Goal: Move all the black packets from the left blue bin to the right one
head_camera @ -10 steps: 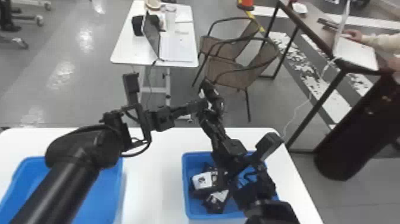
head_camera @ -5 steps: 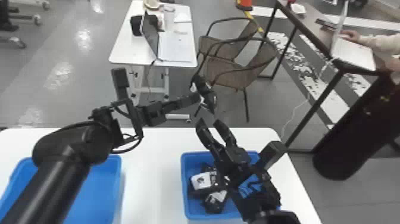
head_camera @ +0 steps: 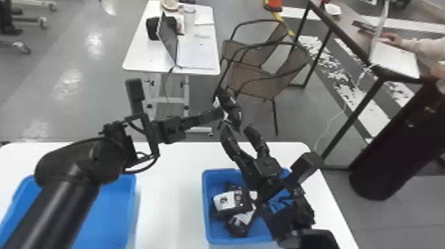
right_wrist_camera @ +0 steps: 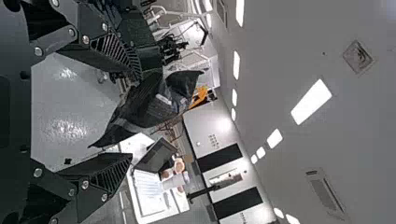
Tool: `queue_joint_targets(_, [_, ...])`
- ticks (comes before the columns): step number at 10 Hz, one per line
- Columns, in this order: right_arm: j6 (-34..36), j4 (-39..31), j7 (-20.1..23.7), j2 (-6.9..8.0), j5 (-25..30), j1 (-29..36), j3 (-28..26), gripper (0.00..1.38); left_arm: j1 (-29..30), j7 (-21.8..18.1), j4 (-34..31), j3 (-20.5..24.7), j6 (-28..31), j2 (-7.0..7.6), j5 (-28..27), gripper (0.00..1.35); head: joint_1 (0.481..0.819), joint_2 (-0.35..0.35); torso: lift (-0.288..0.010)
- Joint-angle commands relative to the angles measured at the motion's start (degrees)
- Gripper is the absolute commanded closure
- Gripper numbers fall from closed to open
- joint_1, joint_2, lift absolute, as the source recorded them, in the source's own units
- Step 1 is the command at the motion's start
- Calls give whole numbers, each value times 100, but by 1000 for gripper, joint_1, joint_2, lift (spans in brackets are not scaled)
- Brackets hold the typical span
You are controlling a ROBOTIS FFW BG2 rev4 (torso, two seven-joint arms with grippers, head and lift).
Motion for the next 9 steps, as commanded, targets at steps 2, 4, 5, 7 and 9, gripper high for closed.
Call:
queue_joint_targets(2, [-40,112,-6,0,54,-175,65,484,20,17,0,-86,131,-18,24,1184,695,-195,0])
queue_joint_targets(4, [-31,139,-68,0,19,-210,56,1046,11,26,0,-104,148,-18,95,1184,695,-197,0])
queue_joint_targets(5, [-22,139,-85,0,19,-210,56,1047,11,34,8,-104,148,-18,121,1184,695,-199,0])
queue_joint_targets(7, [-22,147,-77,0,10,-201,56,1073,20,78,8,-104,122,-18,209,1184,695,-201,0])
queue_joint_targets(9, [-13,156,-94,0,-7,-183,56,1181,117,158,8,-7,-19,-18,279,1016,695,-200,0])
